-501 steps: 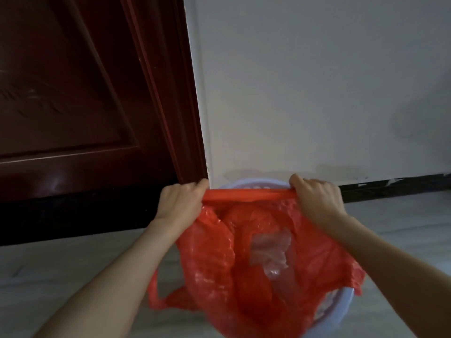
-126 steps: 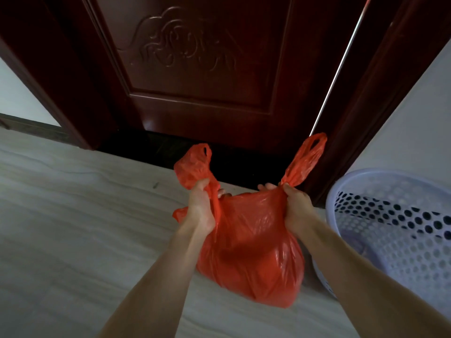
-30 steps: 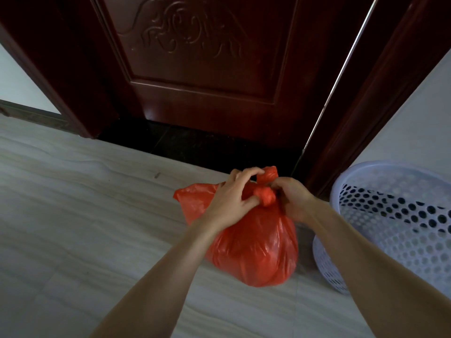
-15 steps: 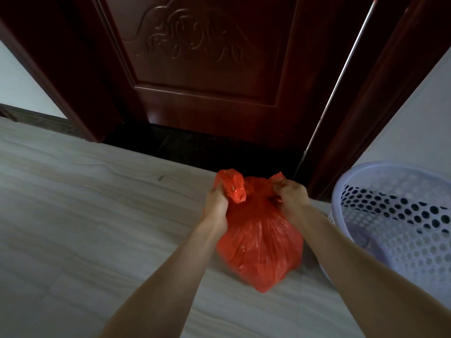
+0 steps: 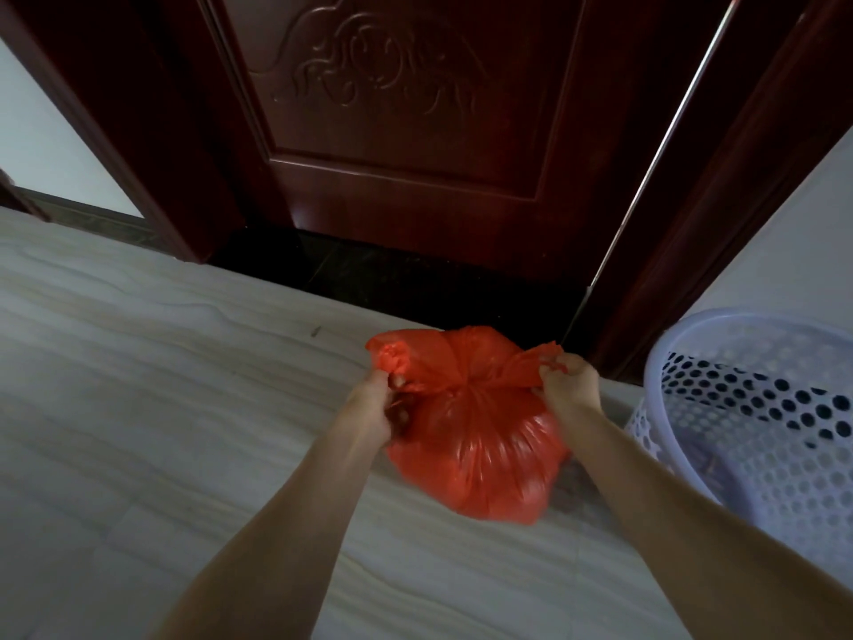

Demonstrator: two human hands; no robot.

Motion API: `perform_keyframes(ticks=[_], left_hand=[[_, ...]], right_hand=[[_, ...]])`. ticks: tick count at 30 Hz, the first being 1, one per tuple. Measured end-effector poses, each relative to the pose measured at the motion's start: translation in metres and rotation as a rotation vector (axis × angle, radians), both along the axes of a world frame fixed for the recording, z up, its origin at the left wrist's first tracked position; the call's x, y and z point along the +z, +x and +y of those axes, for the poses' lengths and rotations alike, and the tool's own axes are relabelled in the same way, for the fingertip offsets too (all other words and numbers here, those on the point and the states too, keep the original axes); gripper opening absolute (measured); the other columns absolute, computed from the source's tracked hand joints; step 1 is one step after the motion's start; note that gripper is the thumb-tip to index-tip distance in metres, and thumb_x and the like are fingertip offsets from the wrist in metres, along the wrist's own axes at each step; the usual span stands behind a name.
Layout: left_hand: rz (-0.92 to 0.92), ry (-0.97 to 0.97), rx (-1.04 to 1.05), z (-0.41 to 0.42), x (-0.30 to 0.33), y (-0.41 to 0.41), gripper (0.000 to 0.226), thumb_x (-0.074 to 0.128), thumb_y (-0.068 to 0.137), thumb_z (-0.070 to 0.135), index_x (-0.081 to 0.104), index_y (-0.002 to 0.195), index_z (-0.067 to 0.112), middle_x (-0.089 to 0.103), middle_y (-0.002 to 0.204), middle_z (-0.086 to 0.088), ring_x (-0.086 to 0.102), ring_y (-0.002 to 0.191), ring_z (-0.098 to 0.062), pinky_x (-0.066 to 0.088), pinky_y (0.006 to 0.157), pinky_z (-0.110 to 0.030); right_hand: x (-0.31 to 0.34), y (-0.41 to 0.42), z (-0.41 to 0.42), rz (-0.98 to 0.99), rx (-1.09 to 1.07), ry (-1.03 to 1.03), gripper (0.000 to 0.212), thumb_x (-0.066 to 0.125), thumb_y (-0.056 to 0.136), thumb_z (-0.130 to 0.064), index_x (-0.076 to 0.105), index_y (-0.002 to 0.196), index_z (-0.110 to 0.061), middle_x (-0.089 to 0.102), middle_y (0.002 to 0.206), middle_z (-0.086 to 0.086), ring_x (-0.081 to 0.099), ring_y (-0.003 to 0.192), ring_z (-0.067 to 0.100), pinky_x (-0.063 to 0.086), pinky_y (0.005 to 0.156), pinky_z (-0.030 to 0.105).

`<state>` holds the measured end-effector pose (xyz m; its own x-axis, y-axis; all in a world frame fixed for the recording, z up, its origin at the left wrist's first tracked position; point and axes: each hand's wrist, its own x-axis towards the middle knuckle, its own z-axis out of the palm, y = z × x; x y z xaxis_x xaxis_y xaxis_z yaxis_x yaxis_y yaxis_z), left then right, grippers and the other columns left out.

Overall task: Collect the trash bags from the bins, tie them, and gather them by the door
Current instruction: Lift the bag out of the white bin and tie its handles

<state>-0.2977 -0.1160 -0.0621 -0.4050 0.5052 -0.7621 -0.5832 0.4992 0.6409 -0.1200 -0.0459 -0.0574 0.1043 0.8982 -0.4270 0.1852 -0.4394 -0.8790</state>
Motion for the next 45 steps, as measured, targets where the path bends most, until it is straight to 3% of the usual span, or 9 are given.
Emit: perform_keyframes(ticks=[7, 10, 12, 17, 26, 30, 38, 42, 45], left_hand=[[-0.261, 0.196, 0.036, 0.0, 0.016, -0.014, 0.054, 0.017, 0.093, 0.032, 0.052, 0.115, -0.002, 0.06, 0.106, -0.02, 0.058, 0.098, -0.03, 0.049, 0.077, -0.038], [-0.348, 0.313, 0.104, 0.003, 0.014, -0.002, 0.034, 0.027, 0.085, 0.01, 0.054, 0.097, -0.006, 0.064, 0.092, -0.02, 0.055, 0.098, -0.029, 0.046, 0.087, -0.039], [-0.017, 0.28, -0.116, 0.009, 0.012, 0.008, 0.019, 0.037, 0.079, -0.005, 0.053, 0.075, 0.004, 0.063, 0.068, -0.01, 0.055, 0.079, -0.023, 0.046, 0.075, -0.03], [1.085, 0.198, -0.534, 0.008, 0.006, 0.026, 0.023, 0.052, 0.093, 0.017, 0.061, 0.105, -0.001, 0.063, 0.107, -0.018, 0.058, 0.103, -0.029, 0.034, 0.083, -0.027], [0.638, 0.373, -0.306, 0.024, 0.017, 0.048, 0.026, 0.035, 0.098, 0.009, 0.059, 0.087, 0.01, 0.048, 0.058, -0.001, 0.048, 0.047, -0.006, 0.037, 0.054, -0.027], [1.015, 0.067, -0.63, 0.021, 0.017, 0.031, 0.027, 0.035, 0.093, 0.01, 0.049, 0.115, 0.003, 0.061, 0.111, -0.025, 0.057, 0.105, -0.039, 0.042, 0.087, -0.04], [1.168, -0.114, -1.185, 0.018, 0.02, 0.034, 0.101, 0.06, 0.077, 0.037, -0.012, 0.147, 0.021, 0.018, 0.152, -0.013, 0.019, 0.142, -0.03, 0.018, 0.117, -0.044], [1.391, -0.225, -1.126, 0.019, 0.012, 0.052, 0.099, 0.055, 0.073, 0.066, 0.007, 0.148, 0.023, 0.037, 0.141, -0.015, 0.036, 0.132, -0.033, 0.025, 0.11, -0.047], [1.514, -0.234, -0.967, 0.023, 0.011, 0.062, 0.053, 0.044, 0.087, 0.043, 0.039, 0.135, 0.023, 0.053, 0.128, -0.012, 0.05, 0.119, -0.031, 0.028, 0.105, -0.045]], right_hand=[[-0.006, 0.002, 0.0, 0.097, 0.176, 0.056, 0.032, 0.045, 0.085, 0.003, 0.056, 0.076, -0.025, 0.058, 0.081, 0.006, 0.054, 0.078, 0.022, 0.045, 0.072, 0.035], [-0.003, 0.001, 0.002, 0.165, 0.177, 0.066, 0.032, 0.049, 0.083, 0.003, 0.061, 0.076, -0.026, 0.062, 0.087, 0.009, 0.055, 0.08, 0.026, 0.046, 0.075, 0.037], [-0.001, 0.001, 0.003, 0.225, 0.15, 0.056, 0.033, 0.051, 0.082, 0.002, 0.063, 0.076, -0.028, 0.064, 0.103, 0.014, 0.059, 0.094, 0.03, 0.048, 0.088, 0.042], [0.004, 0.003, 0.005, 0.433, 0.043, -0.003, 0.03, 0.05, 0.087, 0.003, 0.064, 0.08, -0.022, 0.064, 0.105, 0.008, 0.06, 0.101, 0.026, 0.047, 0.097, 0.039], [0.011, 0.002, 0.007, 0.67, -0.076, -0.144, 0.023, 0.053, 0.083, 0.004, 0.063, 0.091, -0.015, 0.066, 0.088, 0.008, 0.066, 0.073, 0.019, 0.053, 0.06, 0.029], [0.02, 0.011, 0.019, 0.738, -0.086, -0.162, 0.032, 0.054, 0.084, -0.009, 0.054, 0.113, -0.024, 0.06, 0.079, 0.001, 0.061, 0.063, 0.013, 0.047, 0.055, 0.026], [0.047, 0.02, 0.035, 0.587, -0.096, -0.002, 0.029, 0.038, 0.085, -0.002, 0.055, 0.064, -0.011, 0.057, 0.039, -0.004, 0.055, 0.049, 0.013, 0.045, 0.056, 0.028], [0.055, 0.025, 0.033, 0.678, -0.109, 0.039, 0.034, 0.033, 0.074, 0.002, 0.049, 0.048, -0.013, 0.049, 0.038, -0.004, 0.043, 0.052, 0.015, 0.04, 0.055, 0.028], [0.059, 0.026, 0.028, 0.819, -0.055, 0.007, 0.012, 0.037, 0.054, -0.007, 0.044, 0.046, -0.012, 0.046, 0.04, 0.0, 0.042, 0.052, 0.018, 0.04, 0.058, 0.029]])
